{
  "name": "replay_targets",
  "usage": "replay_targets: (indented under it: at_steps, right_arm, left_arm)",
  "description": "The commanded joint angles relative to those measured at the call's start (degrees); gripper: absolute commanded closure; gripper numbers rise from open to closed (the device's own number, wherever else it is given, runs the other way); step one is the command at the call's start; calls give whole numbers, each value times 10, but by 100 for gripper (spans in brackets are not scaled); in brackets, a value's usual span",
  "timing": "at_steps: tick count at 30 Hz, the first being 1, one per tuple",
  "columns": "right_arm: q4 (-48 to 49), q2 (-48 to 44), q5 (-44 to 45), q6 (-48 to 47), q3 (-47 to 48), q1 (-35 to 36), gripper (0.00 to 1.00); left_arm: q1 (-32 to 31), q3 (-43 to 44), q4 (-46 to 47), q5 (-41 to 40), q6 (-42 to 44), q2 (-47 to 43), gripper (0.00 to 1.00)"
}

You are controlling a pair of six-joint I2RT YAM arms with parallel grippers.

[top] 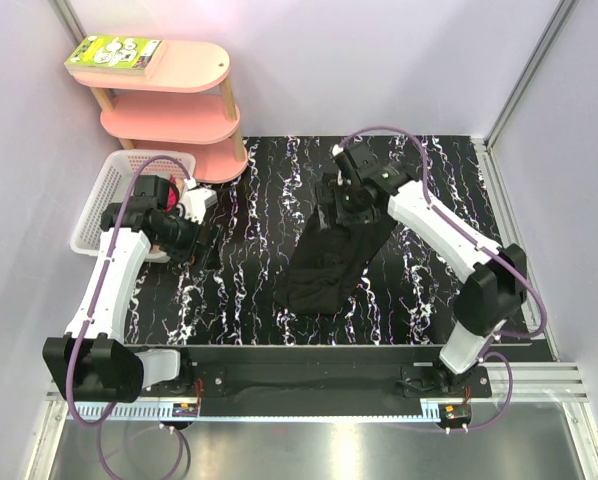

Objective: Fold and stack the t-shirts
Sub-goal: Fold the folded rectangular tshirt in 1/3 of the way

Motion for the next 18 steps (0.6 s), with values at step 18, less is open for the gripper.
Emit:
replay_targets:
  at_steps: [18]
  right_arm:
    - [55, 50, -171, -145, -71, 76, 0]
  left_arm:
    - [2, 16, 5, 9, 4, -13, 2]
